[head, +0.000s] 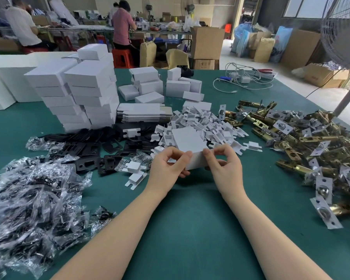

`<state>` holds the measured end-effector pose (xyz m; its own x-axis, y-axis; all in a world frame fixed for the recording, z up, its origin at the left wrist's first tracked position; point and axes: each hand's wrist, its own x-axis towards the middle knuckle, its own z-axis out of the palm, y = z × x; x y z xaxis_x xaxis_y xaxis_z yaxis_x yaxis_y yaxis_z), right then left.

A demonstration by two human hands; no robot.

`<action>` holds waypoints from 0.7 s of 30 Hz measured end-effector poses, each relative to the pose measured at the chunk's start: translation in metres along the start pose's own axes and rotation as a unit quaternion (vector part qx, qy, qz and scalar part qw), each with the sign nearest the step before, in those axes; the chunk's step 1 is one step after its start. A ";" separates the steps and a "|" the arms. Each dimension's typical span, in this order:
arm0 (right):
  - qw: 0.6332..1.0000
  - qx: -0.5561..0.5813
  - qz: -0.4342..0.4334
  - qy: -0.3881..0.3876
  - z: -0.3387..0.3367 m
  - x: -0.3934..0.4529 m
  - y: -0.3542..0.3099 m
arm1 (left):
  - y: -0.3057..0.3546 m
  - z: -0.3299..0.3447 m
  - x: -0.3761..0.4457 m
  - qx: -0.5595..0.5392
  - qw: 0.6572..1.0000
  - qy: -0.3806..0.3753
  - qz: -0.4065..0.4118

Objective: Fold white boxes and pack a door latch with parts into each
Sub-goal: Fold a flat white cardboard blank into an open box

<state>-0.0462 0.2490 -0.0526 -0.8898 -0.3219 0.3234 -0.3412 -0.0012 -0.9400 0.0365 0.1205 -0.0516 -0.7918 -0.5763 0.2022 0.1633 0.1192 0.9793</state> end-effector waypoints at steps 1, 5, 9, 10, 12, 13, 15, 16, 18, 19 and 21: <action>1.000 0.002 0.008 0.001 0.000 0.000 0.000 | 0.001 0.001 -0.001 0.007 1.000 0.009 -0.001; 0.999 0.010 0.038 0.004 0.004 -0.001 0.003 | 0.001 0.002 -0.001 0.024 1.000 0.006 -0.013; 0.997 0.040 0.072 0.003 0.005 -0.002 0.001 | 0.000 0.003 -0.001 0.037 0.999 -0.013 0.001; 0.994 0.067 0.085 0.001 0.005 -0.002 0.000 | 0.000 0.003 -0.001 0.044 0.999 -0.006 0.023; 0.981 0.149 0.127 -0.013 0.004 0.000 -0.002 | 0.002 0.006 -0.004 0.053 0.996 0.019 0.068; 0.968 0.196 0.151 -0.026 0.004 0.000 -0.003 | 0.003 0.008 -0.006 0.063 0.993 0.023 0.096; 0.946 0.264 0.183 -0.046 0.006 0.001 -0.005 | 0.002 0.011 -0.008 0.128 0.976 0.004 0.176; 0.943 0.276 0.183 -0.043 0.006 0.001 -0.006 | 0.001 0.011 -0.009 0.177 0.962 -0.016 0.209; 0.950 0.266 0.162 -0.012 0.003 0.005 -0.003 | -0.002 0.010 -0.009 0.268 0.933 -0.041 0.235; 0.959 0.246 0.143 0.002 0.000 0.007 -0.001 | -0.003 0.008 -0.008 0.321 0.912 -0.025 0.255; 0.984 0.158 0.086 -0.002 -0.008 0.012 0.001 | -0.005 0.004 -0.004 0.417 0.847 0.057 0.324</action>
<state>-0.0590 0.2526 -0.0487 -0.9246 -0.3475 0.1561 -0.0729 -0.2406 -0.9679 0.0363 0.1259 -0.0573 -0.6247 -0.2407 0.7428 0.0314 0.9428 0.3319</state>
